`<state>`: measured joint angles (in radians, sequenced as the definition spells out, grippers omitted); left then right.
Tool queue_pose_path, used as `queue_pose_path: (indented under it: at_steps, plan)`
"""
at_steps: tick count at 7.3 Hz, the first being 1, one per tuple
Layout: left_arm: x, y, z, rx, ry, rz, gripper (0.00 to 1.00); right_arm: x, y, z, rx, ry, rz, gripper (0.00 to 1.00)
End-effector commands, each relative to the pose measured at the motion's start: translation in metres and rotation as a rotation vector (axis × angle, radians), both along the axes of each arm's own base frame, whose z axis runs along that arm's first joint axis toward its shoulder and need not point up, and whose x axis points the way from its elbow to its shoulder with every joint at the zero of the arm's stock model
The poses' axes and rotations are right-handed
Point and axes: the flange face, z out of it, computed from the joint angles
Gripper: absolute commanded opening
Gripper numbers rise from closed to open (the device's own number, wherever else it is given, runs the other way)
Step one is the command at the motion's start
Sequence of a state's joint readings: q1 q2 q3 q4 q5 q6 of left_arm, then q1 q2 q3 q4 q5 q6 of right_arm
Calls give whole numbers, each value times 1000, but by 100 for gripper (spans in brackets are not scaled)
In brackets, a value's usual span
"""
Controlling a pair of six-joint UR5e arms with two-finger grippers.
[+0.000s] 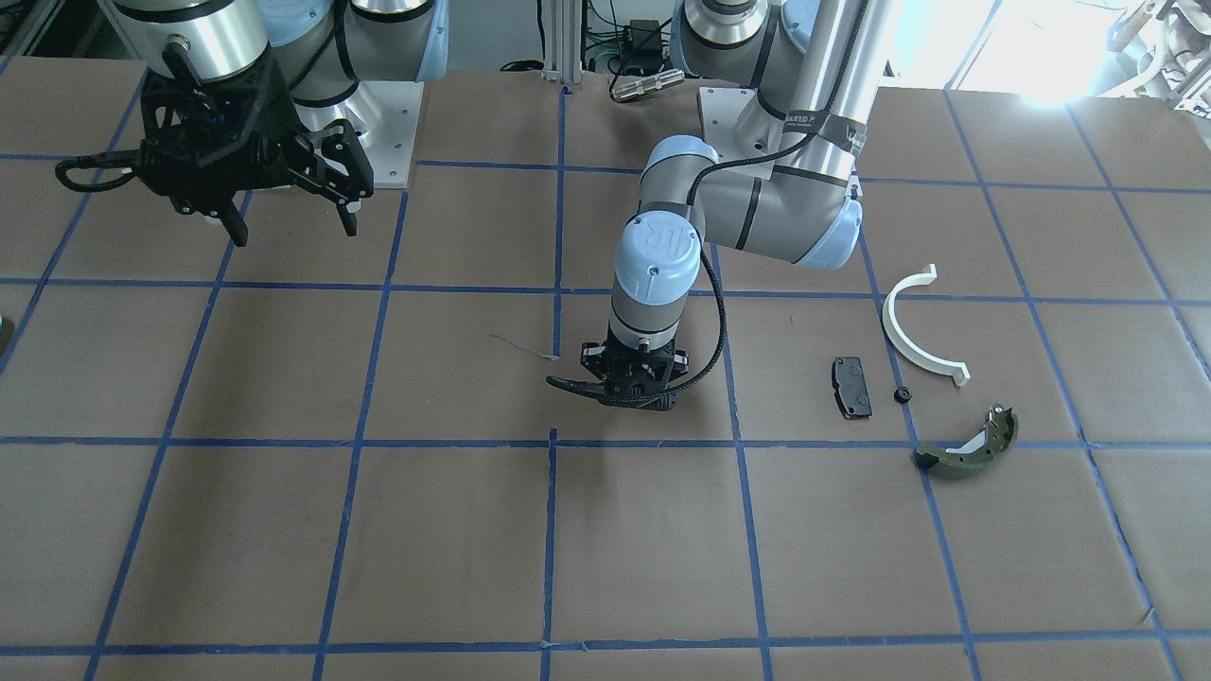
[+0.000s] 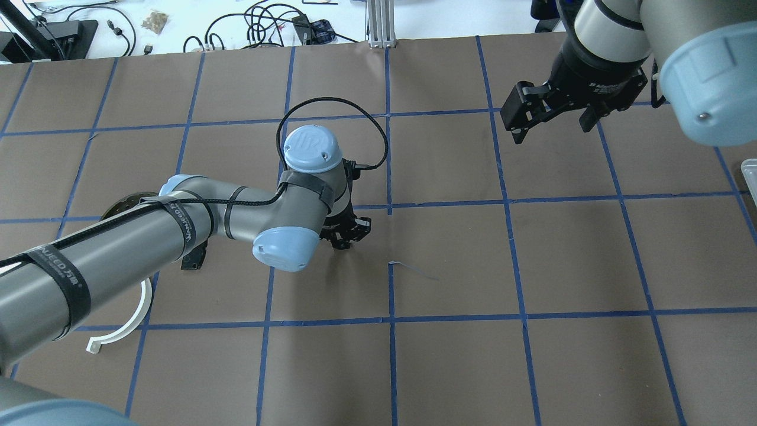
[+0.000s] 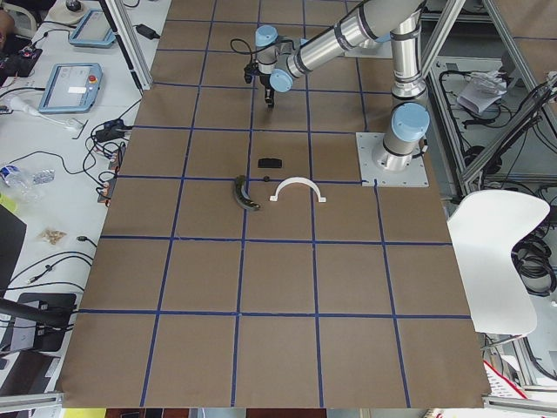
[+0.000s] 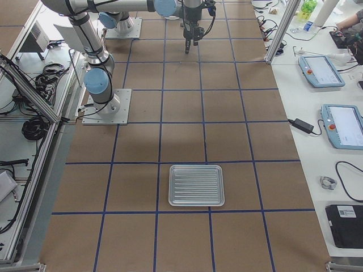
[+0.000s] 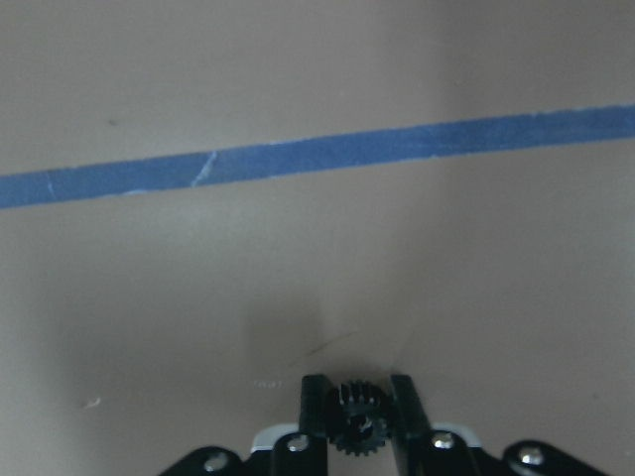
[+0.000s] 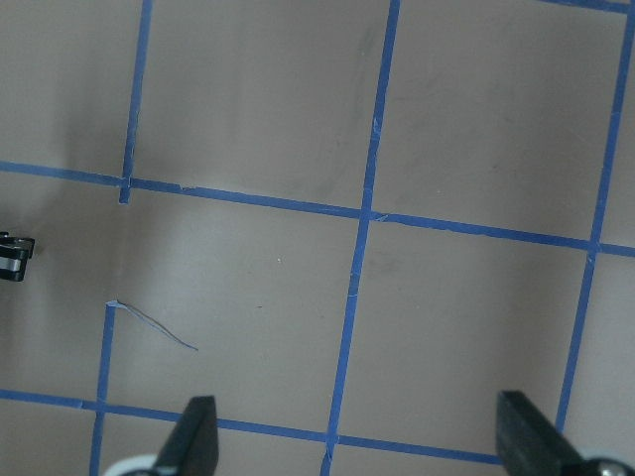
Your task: Place bearing gear from tray to pile
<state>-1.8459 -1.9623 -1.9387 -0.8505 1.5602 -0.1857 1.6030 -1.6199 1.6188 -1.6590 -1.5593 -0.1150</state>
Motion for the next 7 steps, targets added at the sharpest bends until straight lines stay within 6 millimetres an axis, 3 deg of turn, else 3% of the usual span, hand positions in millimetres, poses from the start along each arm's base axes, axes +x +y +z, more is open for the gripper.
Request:
queue_pose_path:
  at_steps: [1,2,5,7]
  plan:
    - [13,-17,34,-32,14,-13,4,0,-1,-2,4,-5,-1,100]
    - [29,-22,52,-17,12,-47,4,0,0,-2,4,-7,-1,100]
    - [131,-26,75,55,0,-159,1,0,0,-4,8,-7,-1,100]
    - [201,-30,78,61,-36,-132,0,1,1,-4,10,-10,1,100]
